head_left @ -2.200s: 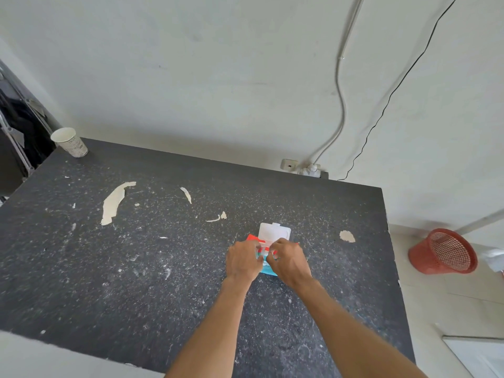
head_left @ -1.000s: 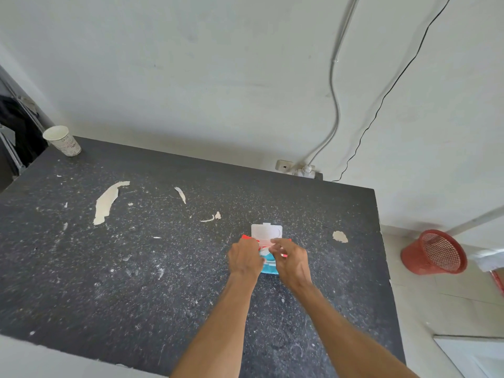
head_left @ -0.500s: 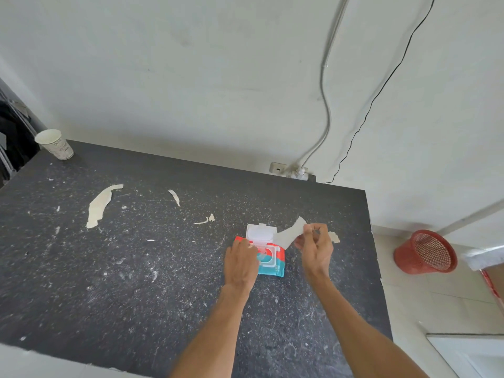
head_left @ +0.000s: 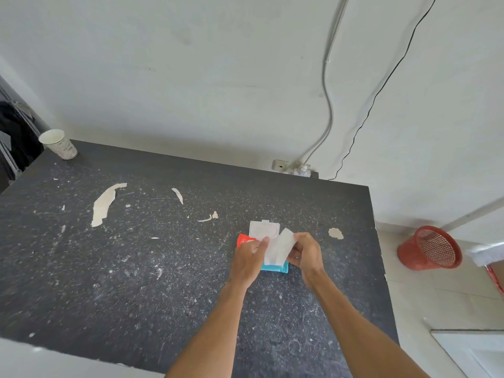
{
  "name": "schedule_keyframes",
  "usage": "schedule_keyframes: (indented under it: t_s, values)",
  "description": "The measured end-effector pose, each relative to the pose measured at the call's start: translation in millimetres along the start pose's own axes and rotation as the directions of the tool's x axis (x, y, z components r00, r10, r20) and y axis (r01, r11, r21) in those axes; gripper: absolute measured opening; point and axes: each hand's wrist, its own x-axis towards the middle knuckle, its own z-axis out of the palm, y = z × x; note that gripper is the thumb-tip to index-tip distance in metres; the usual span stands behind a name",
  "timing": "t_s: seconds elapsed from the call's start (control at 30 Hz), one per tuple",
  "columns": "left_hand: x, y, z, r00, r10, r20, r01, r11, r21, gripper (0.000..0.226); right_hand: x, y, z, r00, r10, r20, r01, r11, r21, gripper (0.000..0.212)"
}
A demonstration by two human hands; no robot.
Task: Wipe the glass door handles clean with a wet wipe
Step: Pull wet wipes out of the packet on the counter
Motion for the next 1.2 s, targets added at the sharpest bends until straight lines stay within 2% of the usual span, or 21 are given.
schedule_keyframes:
  t_s: [0.03, 0.1, 0.17, 0.23, 0.3, 0.4, 0.53, 0.73, 0.87, 0.97, 1.03, 1.1, 1.13, 1.2]
  values:
    - [0.5, 3.7, 0.3, 0.999, -0.046, 0.024, 0.048, 0.994, -0.095, 0.062, -0.8, 0.6, 3.2, 1.0, 0.015, 0.021, -0.015, 1.0, -0.025, 0.015]
    - [3.9, 6.5, 2.3, 0.995, -0.091, 0.032, 0.096, 0.98, -0.175, 0.039, -2.8, 0.9, 8.2, 0.997, 0.03, 0.069, -0.026, 0.998, -0.054, 0.011]
    - [6.7, 6.6, 4.9, 0.994, -0.11, -0.005, 0.107, 0.972, -0.21, 0.019, -3.9, 0.2, 10.4, 0.994, 0.019, 0.112, -0.008, 0.995, -0.097, 0.028]
    - [7.5, 5.4, 4.9, 0.991, -0.127, -0.052, 0.112, 0.969, -0.222, 0.01, -2.6, -0.7, 12.5, 0.989, 0.029, 0.142, -0.014, 0.994, -0.106, 0.043]
    - [8.0, 0.9, 2.6, 0.988, -0.153, -0.028, 0.138, 0.944, -0.301, 0.004, -0.3, -1.5, 12.9, 0.987, 0.047, 0.156, -0.031, 0.994, -0.102, 0.043]
    - [9.1, -7.2, -1.4, 0.976, -0.216, 0.032, 0.206, 0.86, -0.467, 0.012, 3.2, -1.2, 12.6, 0.984, 0.079, 0.162, -0.055, 0.987, -0.151, 0.031]
    - [12.0, -11.7, -4.7, 0.96, -0.279, -0.035, 0.229, 0.846, -0.481, 0.024, 6.4, 5.0, 10.0, 0.979, 0.144, 0.143, -0.125, 0.983, -0.133, 0.012]
    - [16.6, -15.0, -12.5, 0.93, -0.329, -0.163, 0.242, 0.884, -0.399, 0.013, 10.7, 9.5, 5.1, 0.984, 0.174, 0.046, -0.17, 0.982, -0.084, 0.024]
    - [17.4, -18.1, -17.9, 0.917, -0.378, -0.126, 0.297, 0.86, -0.416, 0.016, 13.2, 6.3, 5.6, 0.977, 0.209, 0.048, -0.206, 0.977, -0.059, 0.042]
    - [17.5, -16.8, -18.2, 0.905, -0.408, -0.119, 0.314, 0.832, -0.458, 0.013, 12.5, 7.8, 8.1, 0.975, 0.211, 0.076, -0.202, 0.974, -0.106, 0.034]
    - [19.0, -16.0, -17.6, 0.898, -0.431, -0.087, 0.332, 0.794, -0.51, 0.019, 9.6, 9.7, 9.3, 0.988, 0.149, 0.042, -0.135, 0.964, -0.23, 0.027]
    - [19.5, -12.8, -17.2, 0.91, -0.414, -0.028, 0.333, 0.768, -0.547, 0.023, 5.2, 9.6, 12.7, 0.996, -0.061, -0.068, 0.018, 0.859, -0.511, 0.023]
    - [18.8, -11.4, -16.4, 0.918, -0.396, -0.003, 0.324, 0.755, -0.57, 0.022, 1.0, 7.7, 15.7, 0.974, -0.194, -0.118, 0.082, 0.786, -0.613, 0.021]
    - [16.4, -5.7, -15.8, 0.925, -0.379, 0.031, 0.319, 0.729, -0.606, 0.022, -5.8, 3.9, 23.5, 0.931, -0.348, -0.111, 0.193, 0.727, -0.659, 0.028]
